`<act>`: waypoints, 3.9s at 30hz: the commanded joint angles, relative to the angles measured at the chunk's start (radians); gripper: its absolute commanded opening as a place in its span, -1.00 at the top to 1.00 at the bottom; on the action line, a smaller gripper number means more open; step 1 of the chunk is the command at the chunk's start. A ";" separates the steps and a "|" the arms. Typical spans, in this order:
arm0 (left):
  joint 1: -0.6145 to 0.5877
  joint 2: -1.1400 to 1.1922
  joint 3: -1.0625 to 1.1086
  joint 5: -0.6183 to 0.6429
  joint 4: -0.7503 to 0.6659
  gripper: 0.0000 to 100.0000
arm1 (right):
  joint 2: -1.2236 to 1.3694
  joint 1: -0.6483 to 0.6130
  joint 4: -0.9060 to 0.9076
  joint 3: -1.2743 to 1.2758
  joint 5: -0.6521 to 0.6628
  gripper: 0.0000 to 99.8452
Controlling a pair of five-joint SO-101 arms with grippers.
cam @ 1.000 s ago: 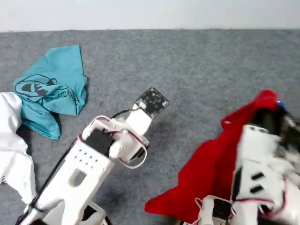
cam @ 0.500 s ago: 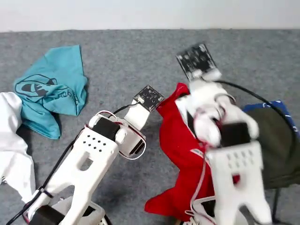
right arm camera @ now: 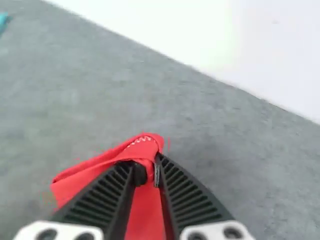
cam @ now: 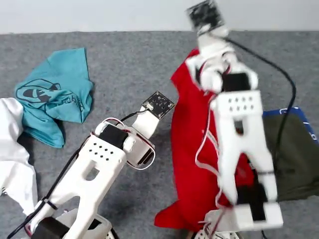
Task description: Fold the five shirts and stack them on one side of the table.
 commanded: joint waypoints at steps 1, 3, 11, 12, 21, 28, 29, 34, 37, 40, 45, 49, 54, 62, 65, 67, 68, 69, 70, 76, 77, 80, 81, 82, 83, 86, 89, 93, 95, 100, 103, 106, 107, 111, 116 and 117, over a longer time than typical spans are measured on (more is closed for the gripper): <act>-0.006 -0.003 -0.004 0.005 -0.009 0.77 | 0.197 0.070 -0.021 -0.198 0.003 0.98; -0.006 -0.003 -0.004 0.005 -0.009 0.77 | 0.321 0.105 -0.018 -0.264 -0.035 0.98; -0.008 -0.003 -0.004 0.003 -0.009 0.77 | 0.751 0.200 0.007 -0.549 -0.103 0.97; -0.008 -0.003 -0.004 0.003 -0.009 0.77 | 0.786 0.206 0.038 -0.588 -0.104 0.94; 0.000 -0.002 0.048 0.005 -0.034 0.77 | 0.849 0.208 0.680 -1.068 -0.190 0.56; -0.005 -0.002 0.111 0.005 -0.094 0.77 | 0.780 0.209 0.840 -1.246 -0.110 0.60; -0.003 -0.002 0.113 0.005 -0.092 0.77 | 0.753 0.199 0.840 -1.200 -0.095 0.61; 0.060 -0.002 0.111 0.005 -0.092 0.77 | 0.590 0.143 0.839 -0.856 -0.054 0.63; 0.155 -0.002 0.108 0.008 -0.101 0.77 | 0.490 0.125 0.837 -0.675 -0.051 0.63; 0.221 0.002 0.108 0.009 -0.133 0.77 | 0.390 0.131 0.835 -0.569 -0.051 0.63; 0.239 0.135 0.088 0.012 -0.235 0.77 | 0.252 0.156 0.832 -0.466 -0.052 0.63; 0.242 0.356 -0.051 0.037 -0.238 0.77 | 0.205 0.171 0.832 -0.408 -0.054 0.63; 0.250 0.620 -0.272 0.054 -0.141 0.77 | 0.197 0.206 0.832 -0.359 -0.054 0.63; 0.270 0.798 -0.484 0.049 0.020 0.98 | 0.199 0.234 0.832 -0.345 -0.051 0.63; 0.270 0.804 -0.487 0.046 0.041 0.97 | 0.194 0.269 0.829 -0.350 -0.051 0.63; 0.270 0.802 -0.489 0.011 0.066 0.97 | 0.194 0.305 0.828 -0.350 -0.049 0.63; 0.265 0.801 -0.490 -0.011 0.074 0.97 | 0.194 0.320 0.828 -0.350 -0.049 0.63; 0.264 0.801 -0.501 -0.021 0.081 0.97 | 0.194 0.337 0.828 -0.350 -0.049 0.63; 0.261 0.801 -0.519 -0.021 0.095 0.97 | 0.194 0.351 0.828 -0.350 -0.049 0.63; 0.166 0.801 -0.753 -0.068 0.282 0.97 | 0.194 0.386 0.828 -0.350 -0.049 0.63; 0.127 0.801 -0.796 -0.094 0.318 0.97 | 0.194 0.386 0.828 -0.350 -0.049 0.63; 0.011 0.802 -0.932 -0.120 0.407 0.98 | 0.194 0.381 0.828 -0.350 -0.049 0.63; -0.021 0.802 -0.978 -0.120 0.430 0.98 | 0.194 0.380 0.828 -0.350 -0.049 0.63; -0.048 0.807 -1.015 -0.118 0.446 0.98 | 0.194 0.380 0.828 -0.350 -0.049 0.63; -0.060 0.812 -1.043 -0.114 0.462 0.98 | 0.194 0.380 0.826 -0.350 -0.049 0.63; -0.014 0.815 -1.049 -0.058 0.482 0.97 | 0.194 0.384 0.826 -0.350 -0.049 0.63; 0.097 0.815 -1.009 -0.051 0.480 0.92 | 0.194 0.387 0.826 -0.350 -0.049 0.63; 0.192 0.815 -0.937 -0.052 0.445 0.73 | 0.194 0.404 0.826 -0.350 -0.049 0.63; 0.198 0.815 -0.894 -0.052 0.407 0.69 | 0.193 0.430 0.826 -0.350 -0.049 0.63; 0.199 0.816 -0.753 -0.051 0.308 0.69 | 0.180 0.498 0.828 -0.350 -0.049 0.63; 0.199 0.816 -0.705 -0.048 0.242 0.69 | 0.154 0.510 0.828 -0.350 -0.049 0.63; 0.229 0.816 -0.676 -0.046 0.204 0.69 | 0.133 0.510 0.828 -0.350 -0.049 0.63; 0.249 0.816 -0.667 -0.046 0.196 0.69 | 0.128 0.509 0.826 -0.350 -0.049 0.63; 0.318 0.816 -0.642 -0.046 0.164 0.69 | 0.120 0.512 0.828 -0.350 -0.049 0.63; 0.324 0.816 -0.581 -0.048 0.126 0.69 | 0.117 0.513 0.829 -0.347 -0.049 0.63; 0.324 0.816 -0.568 -0.051 0.123 0.69 | 0.117 0.513 0.829 -0.347 -0.049 0.63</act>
